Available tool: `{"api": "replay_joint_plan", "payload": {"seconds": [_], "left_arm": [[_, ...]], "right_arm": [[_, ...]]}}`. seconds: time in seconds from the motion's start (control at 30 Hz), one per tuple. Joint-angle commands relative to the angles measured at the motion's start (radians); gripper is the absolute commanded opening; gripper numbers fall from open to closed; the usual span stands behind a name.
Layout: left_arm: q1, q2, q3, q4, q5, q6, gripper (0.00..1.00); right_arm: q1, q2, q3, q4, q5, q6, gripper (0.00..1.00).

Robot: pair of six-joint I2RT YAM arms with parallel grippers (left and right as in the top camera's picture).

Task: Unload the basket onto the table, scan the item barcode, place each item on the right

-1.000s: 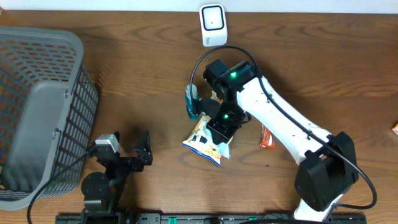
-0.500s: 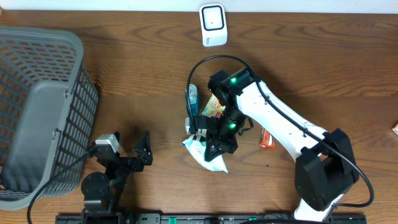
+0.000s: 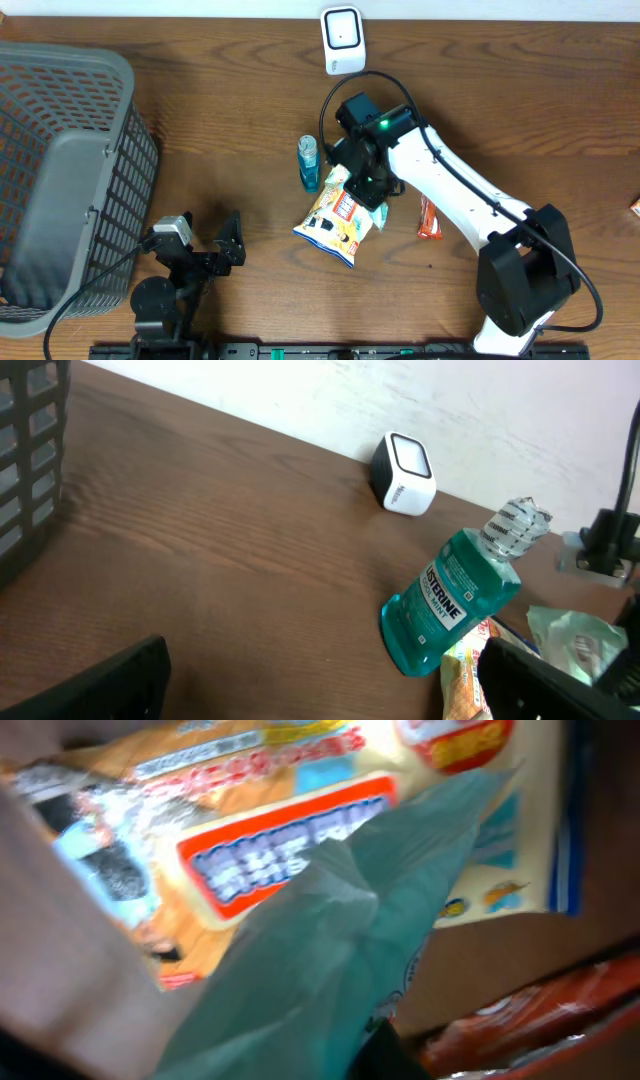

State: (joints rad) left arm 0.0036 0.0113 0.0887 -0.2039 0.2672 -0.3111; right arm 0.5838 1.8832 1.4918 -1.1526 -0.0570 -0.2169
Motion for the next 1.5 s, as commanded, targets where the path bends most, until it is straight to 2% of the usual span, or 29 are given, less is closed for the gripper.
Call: {"api": "replay_joint_plan", "payload": {"seconds": [0.0,0.07,0.1,0.33,0.4,0.43,0.47,0.53,0.77,0.87,0.97,1.13,1.2,1.27,1.47], "left_arm": [[-0.004,-0.001,-0.016,-0.024,0.01,-0.001,0.98],[-0.004,-0.001,-0.016,-0.024,0.01,-0.001,0.98],[-0.004,-0.001,-0.016,-0.023,0.01,-0.001,0.98],[-0.004,-0.001,-0.016,-0.024,0.01,-0.001,0.98],[-0.004,-0.001,-0.016,-0.024,0.01,-0.001,0.98],[-0.004,-0.001,-0.016,-0.024,0.01,-0.001,0.98],[-0.004,-0.001,-0.016,-0.024,0.01,-0.001,0.98],[-0.004,-0.001,-0.016,-0.024,0.01,-0.001,0.98],[-0.004,-0.001,-0.016,-0.024,0.01,-0.001,0.98],[-0.004,-0.001,-0.016,-0.023,0.01,-0.001,0.98],[-0.004,-0.001,-0.016,-0.024,0.01,-0.001,0.98],[-0.004,-0.001,-0.016,-0.023,0.01,-0.001,0.98],[-0.004,-0.001,-0.016,-0.024,0.01,-0.001,0.98],[-0.004,-0.001,-0.016,-0.023,0.01,-0.001,0.98],[-0.004,-0.001,-0.016,-0.024,0.01,-0.001,0.98]], "right_arm": [[0.025,-0.006,-0.023,0.013,0.065,0.091,0.17],[0.034,-0.006,-0.03,0.018,0.076,0.107,0.46],[0.039,-0.006,-0.03,0.016,0.082,0.119,0.51],[0.056,-0.008,-0.029,0.019,0.137,0.241,0.53],[0.057,-0.014,-0.029,0.008,0.137,0.266,0.5],[0.057,-0.02,-0.029,0.003,0.137,0.276,0.44],[0.057,-0.027,-0.029,0.0,0.136,0.286,0.33],[0.056,-0.043,-0.029,-0.016,0.132,0.32,0.01],[0.058,-0.102,-0.031,-0.194,0.003,0.344,0.01],[0.058,-0.109,-0.053,-0.219,-0.029,0.34,0.01],[0.058,-0.109,-0.134,-0.153,-0.034,0.34,0.01],[0.054,-0.103,-0.331,0.064,-0.036,0.34,0.01],[0.04,-0.091,-0.393,0.148,0.025,0.37,0.01],[0.026,-0.075,-0.419,0.196,0.087,0.399,0.01],[-0.003,-0.052,-0.425,0.234,0.104,0.403,0.01]]}}
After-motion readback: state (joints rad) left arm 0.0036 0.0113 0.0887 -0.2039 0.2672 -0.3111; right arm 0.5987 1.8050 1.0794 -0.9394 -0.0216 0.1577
